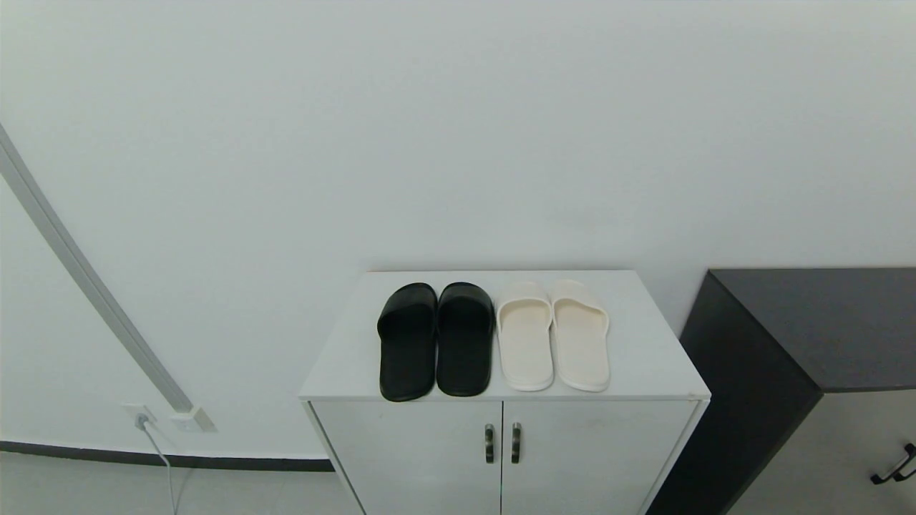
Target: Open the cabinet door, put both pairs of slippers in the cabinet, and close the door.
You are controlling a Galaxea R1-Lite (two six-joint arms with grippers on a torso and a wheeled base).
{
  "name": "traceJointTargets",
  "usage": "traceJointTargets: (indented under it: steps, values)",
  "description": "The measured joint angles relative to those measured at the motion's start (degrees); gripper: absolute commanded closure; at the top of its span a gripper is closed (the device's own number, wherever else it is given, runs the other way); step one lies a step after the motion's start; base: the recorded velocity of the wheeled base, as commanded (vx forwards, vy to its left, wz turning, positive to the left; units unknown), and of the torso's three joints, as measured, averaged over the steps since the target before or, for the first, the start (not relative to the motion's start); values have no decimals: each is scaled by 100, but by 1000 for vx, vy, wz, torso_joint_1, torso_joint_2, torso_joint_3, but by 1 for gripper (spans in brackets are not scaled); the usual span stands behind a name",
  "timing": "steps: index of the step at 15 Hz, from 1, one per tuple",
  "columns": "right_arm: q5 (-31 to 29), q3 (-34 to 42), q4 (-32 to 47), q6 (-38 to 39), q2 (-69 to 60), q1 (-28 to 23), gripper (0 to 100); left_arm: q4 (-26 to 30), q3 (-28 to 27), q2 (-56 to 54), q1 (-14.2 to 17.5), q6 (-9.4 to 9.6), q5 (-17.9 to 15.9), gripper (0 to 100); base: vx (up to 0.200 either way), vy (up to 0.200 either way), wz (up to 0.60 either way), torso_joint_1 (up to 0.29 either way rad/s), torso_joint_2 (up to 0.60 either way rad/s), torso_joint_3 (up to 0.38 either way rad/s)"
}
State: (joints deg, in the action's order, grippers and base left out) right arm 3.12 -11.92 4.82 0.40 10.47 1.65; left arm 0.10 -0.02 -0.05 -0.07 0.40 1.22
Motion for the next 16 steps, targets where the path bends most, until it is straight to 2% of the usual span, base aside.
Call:
traceJointTargets:
  steps: [4,7,10,14,16]
  values:
    - [631,62,-906,-9,1474,174,0,0,-5,0,0,-2,-2,100,0,0,0,0,0,0]
    - [783,-317,-1532,375,2737,805,0,4,-7,0,-2,-5,-7,100,0,0,0,0,0,0]
    - [453,-836,-1825,663,3801,1510,0,1,-7,0,0,-5,-2,100,0,0,0,0,0,0]
    - [-673,-1456,-2199,879,5146,2611,0,4,-7,0,-2,-7,-2,100,0,0,0,0,0,0]
    - [-947,-1886,-2287,1196,5747,3044,0,4,-7,0,0,-29,6,100,0,0,0,0,0,0]
